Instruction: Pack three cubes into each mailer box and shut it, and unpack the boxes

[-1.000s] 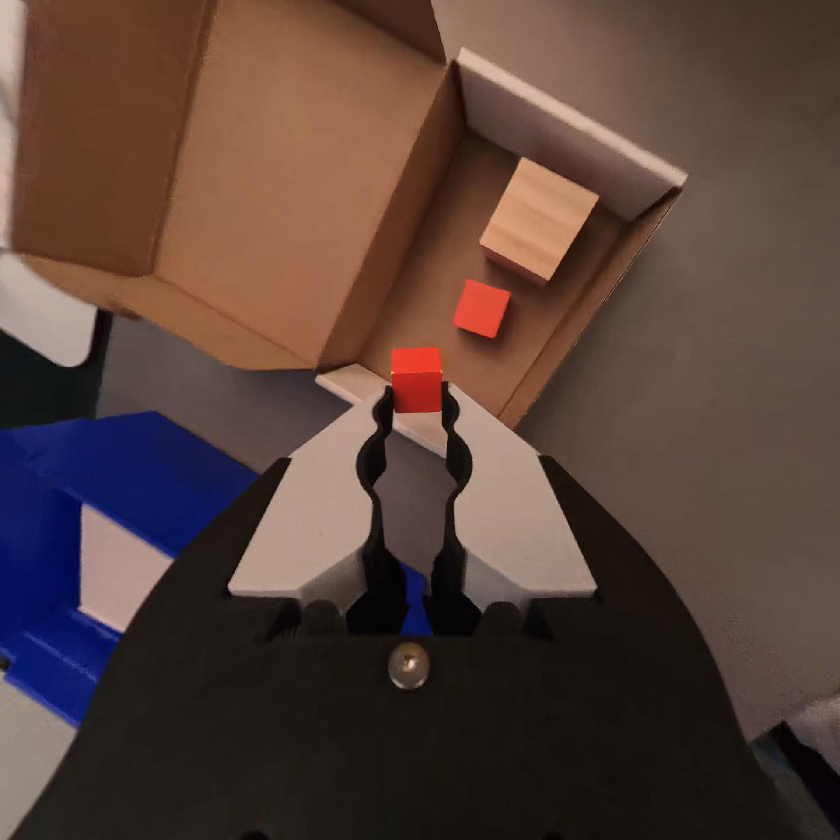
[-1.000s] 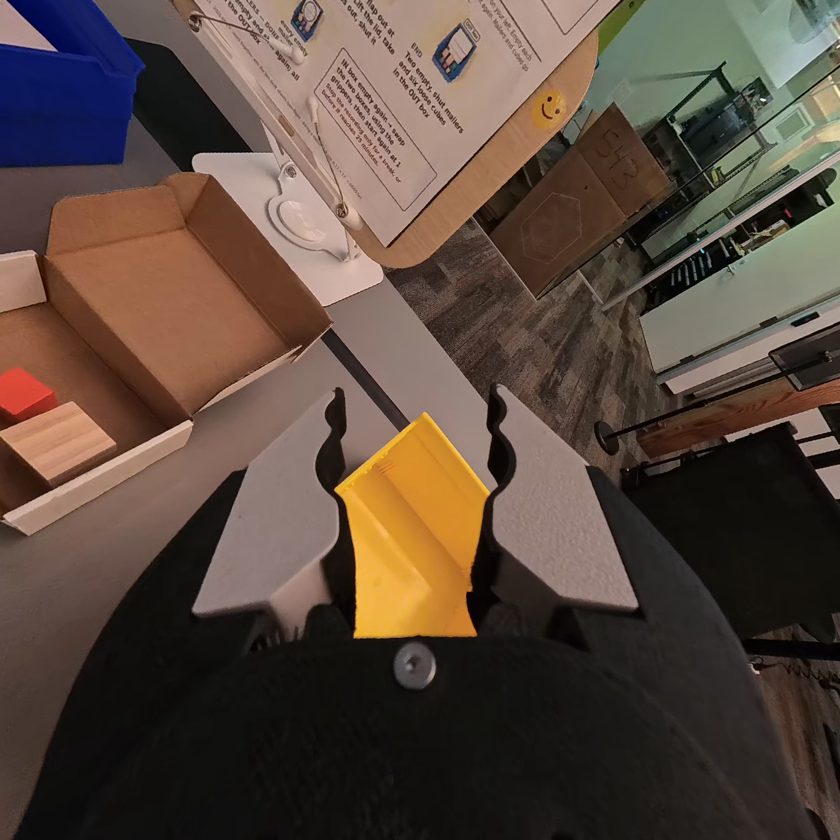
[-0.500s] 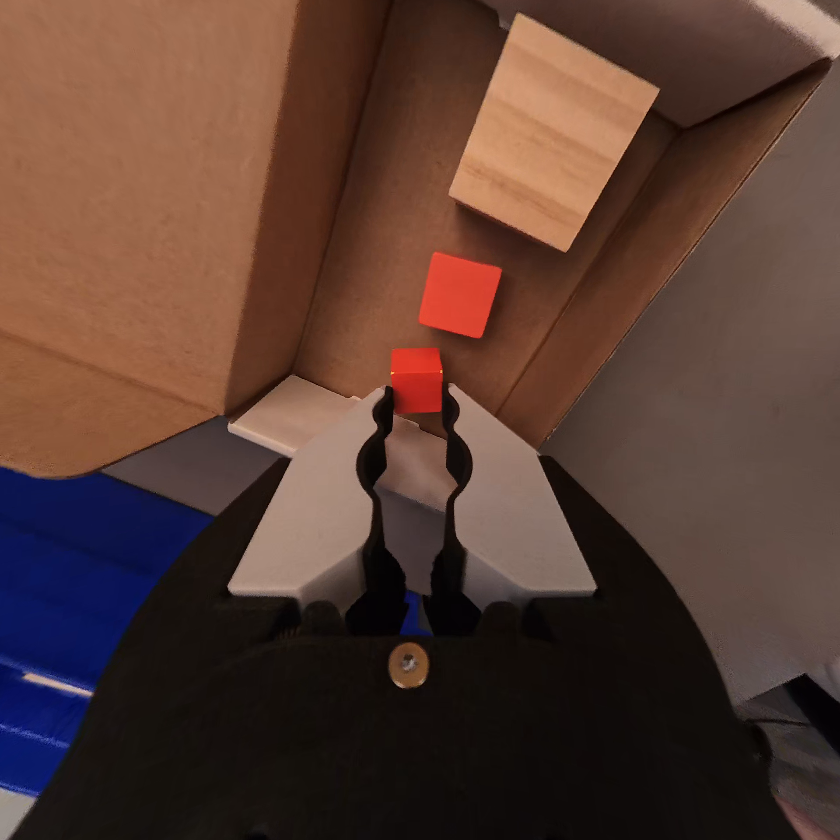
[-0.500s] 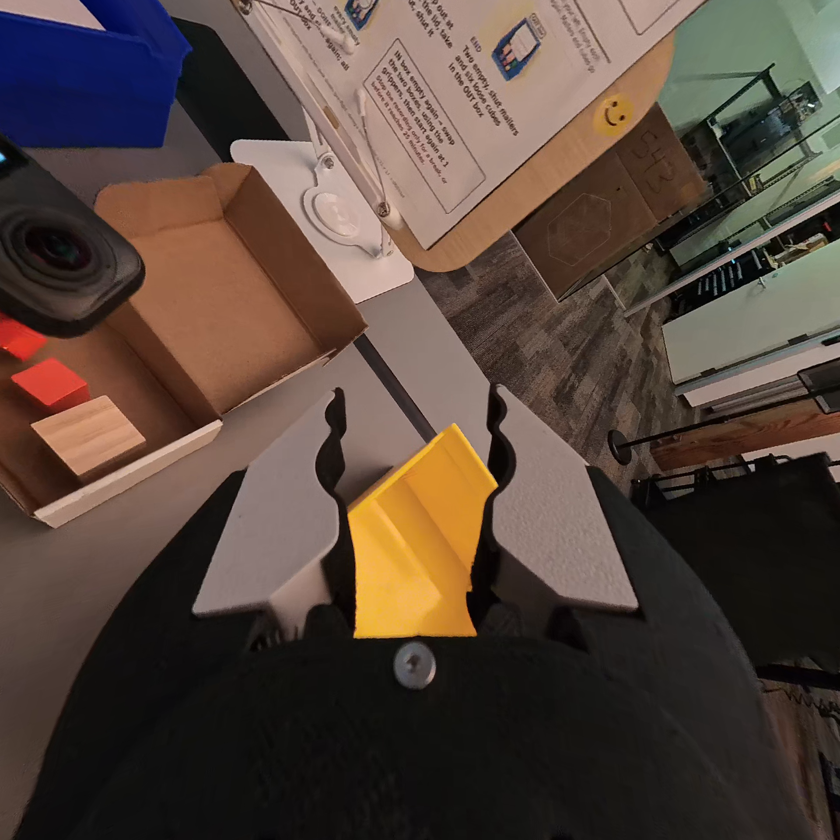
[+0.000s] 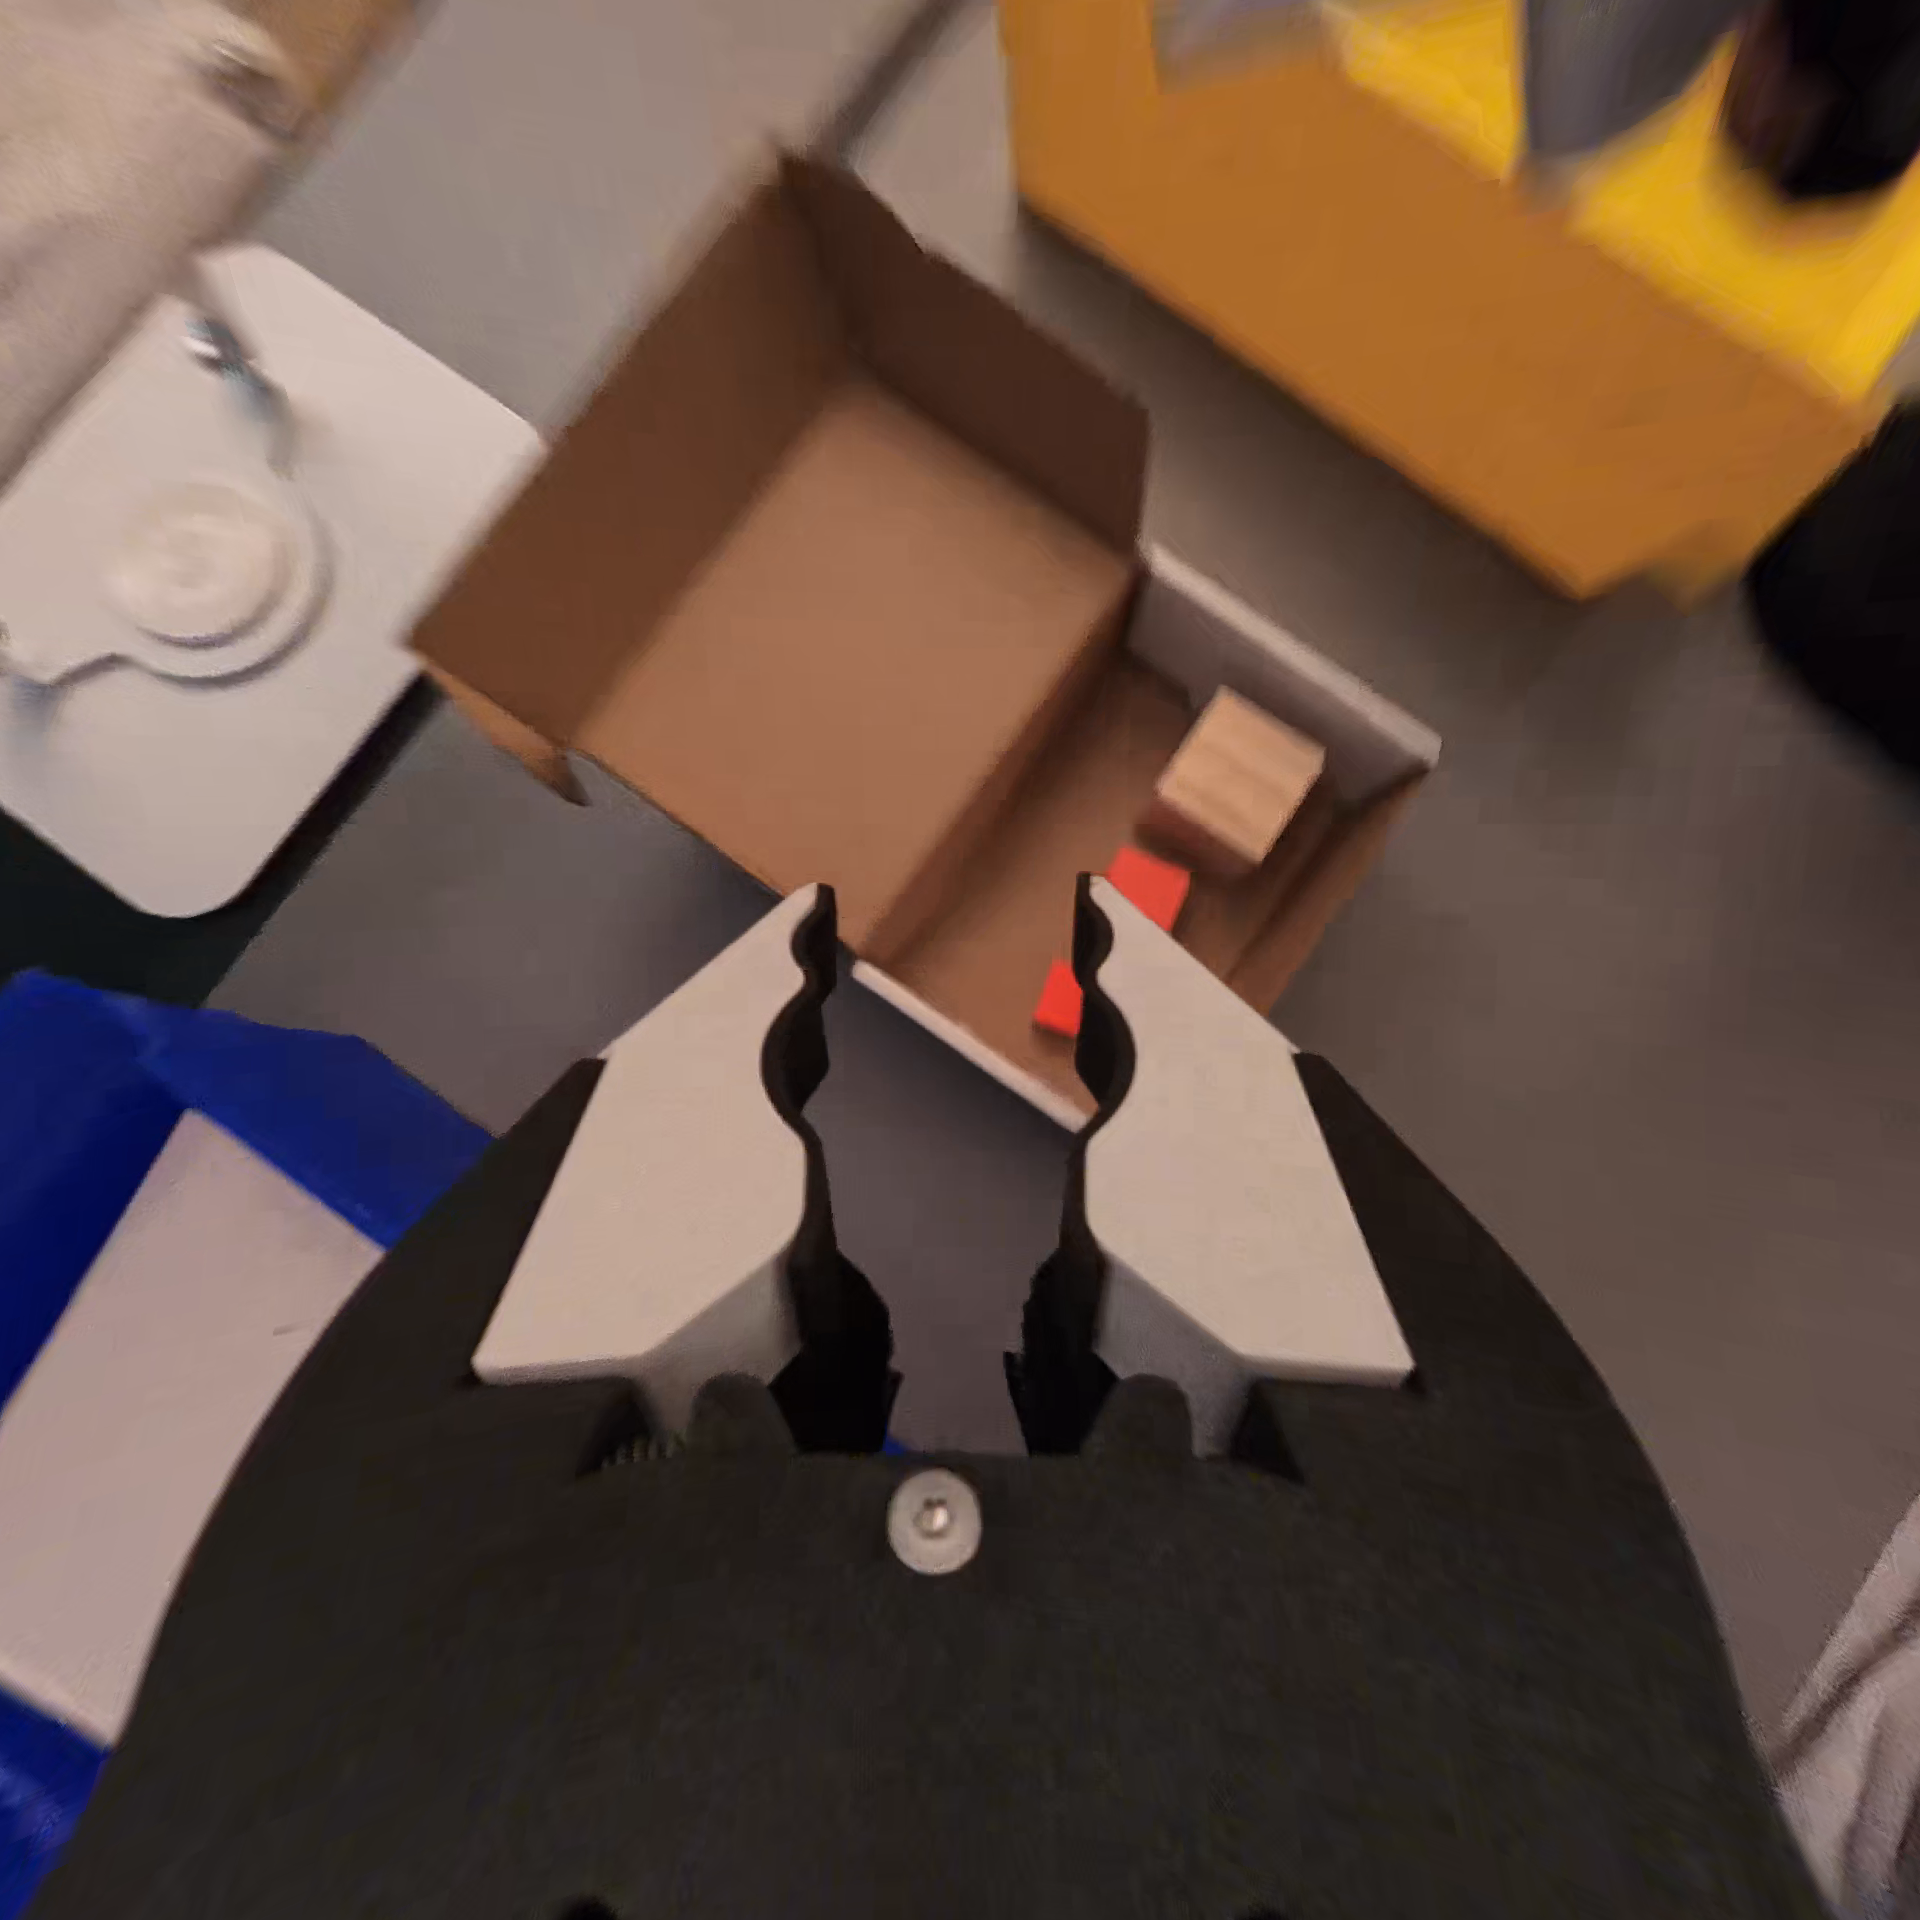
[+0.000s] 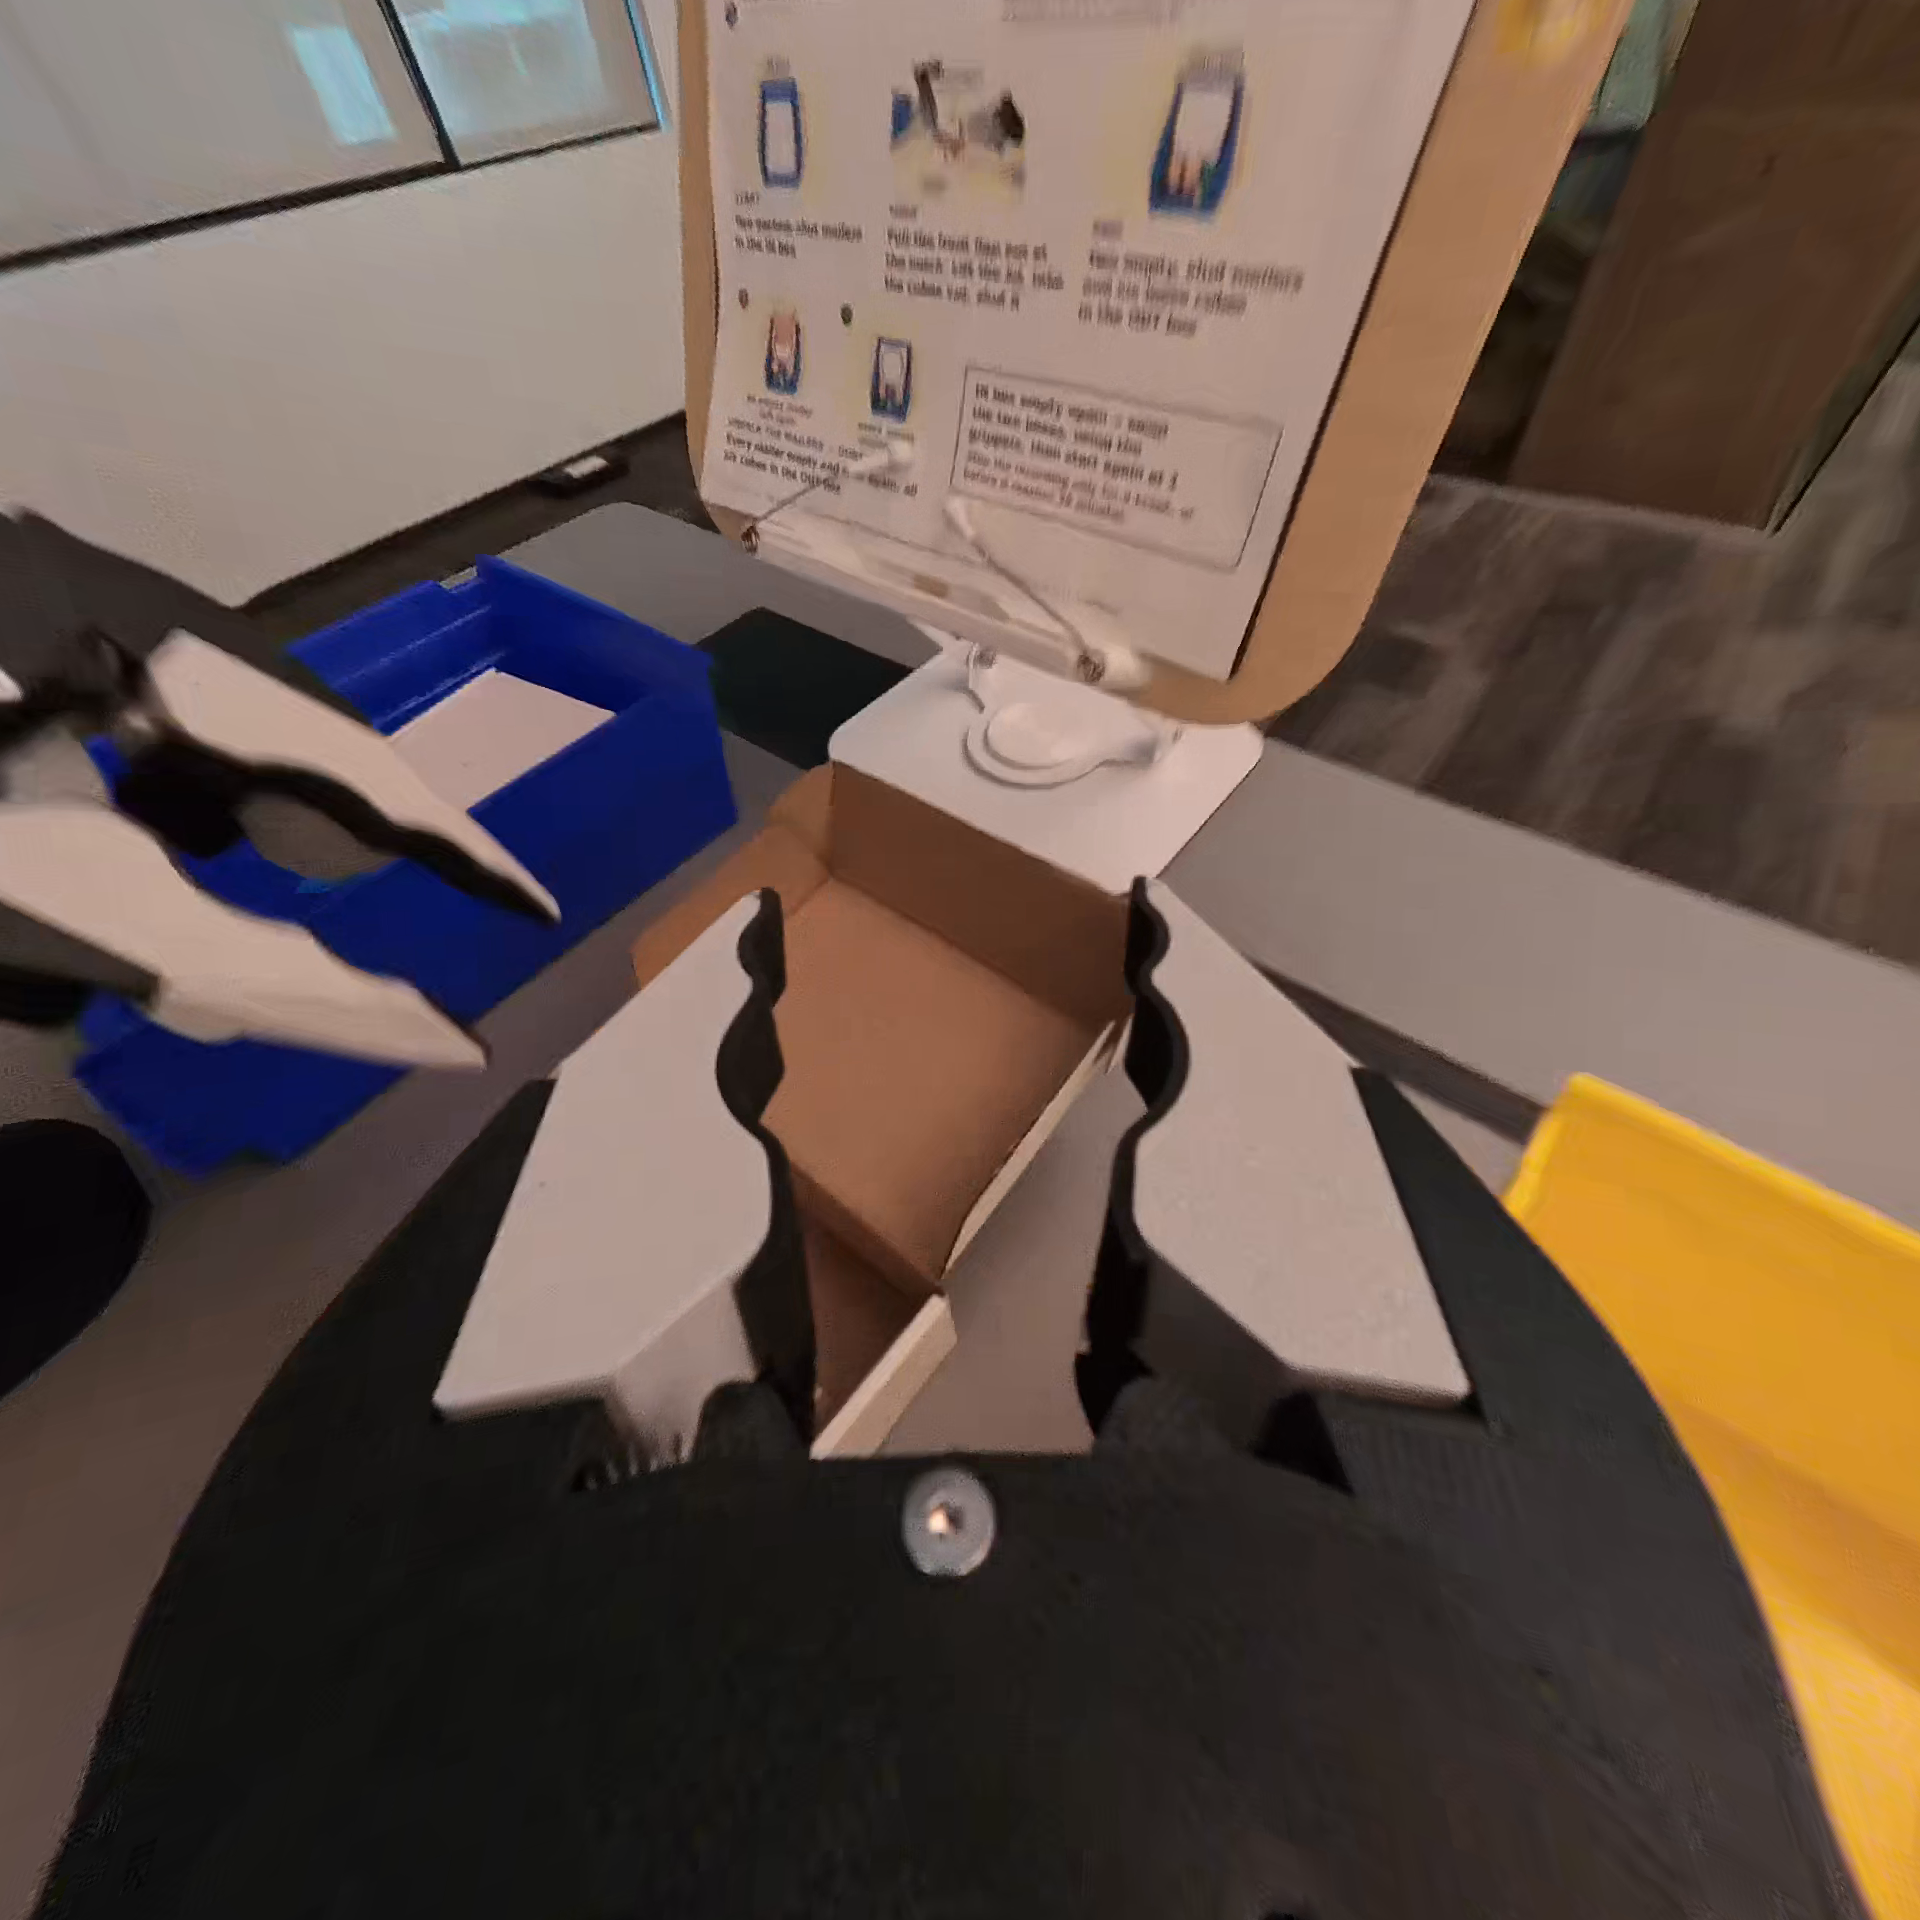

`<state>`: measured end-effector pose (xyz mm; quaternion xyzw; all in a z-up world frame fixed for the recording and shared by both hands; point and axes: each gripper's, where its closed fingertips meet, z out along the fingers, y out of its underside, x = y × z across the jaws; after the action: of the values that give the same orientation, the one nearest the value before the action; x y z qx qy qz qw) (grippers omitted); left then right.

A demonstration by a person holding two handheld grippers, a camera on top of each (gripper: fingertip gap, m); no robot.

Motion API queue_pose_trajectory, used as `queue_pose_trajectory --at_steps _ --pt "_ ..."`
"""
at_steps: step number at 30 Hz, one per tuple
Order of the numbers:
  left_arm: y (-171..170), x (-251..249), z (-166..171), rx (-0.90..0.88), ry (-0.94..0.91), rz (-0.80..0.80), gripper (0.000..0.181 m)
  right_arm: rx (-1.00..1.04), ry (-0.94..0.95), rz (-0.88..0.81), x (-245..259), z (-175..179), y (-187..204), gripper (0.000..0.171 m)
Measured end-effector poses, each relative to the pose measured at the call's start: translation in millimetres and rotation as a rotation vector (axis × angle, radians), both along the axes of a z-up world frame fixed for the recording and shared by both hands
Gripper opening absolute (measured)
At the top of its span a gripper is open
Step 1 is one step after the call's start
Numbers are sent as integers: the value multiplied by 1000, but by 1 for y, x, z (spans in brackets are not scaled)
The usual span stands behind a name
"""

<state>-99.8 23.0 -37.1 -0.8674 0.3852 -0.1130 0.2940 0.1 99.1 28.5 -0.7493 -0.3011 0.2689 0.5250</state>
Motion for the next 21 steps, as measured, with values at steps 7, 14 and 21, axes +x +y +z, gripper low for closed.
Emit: queue_pose_trajectory --at_steps 7,14,21 --pt "34 -16 47 -126 -698 228 45 -186 21 -44 -19 -60 14 79" --pt "49 -8 -1 -245 -660 333 42 -351 44 -18 -25 -92 16 79" --pt "56 -10 -18 -198 -567 385 50 -484 202 34 -26 -91 14 80"
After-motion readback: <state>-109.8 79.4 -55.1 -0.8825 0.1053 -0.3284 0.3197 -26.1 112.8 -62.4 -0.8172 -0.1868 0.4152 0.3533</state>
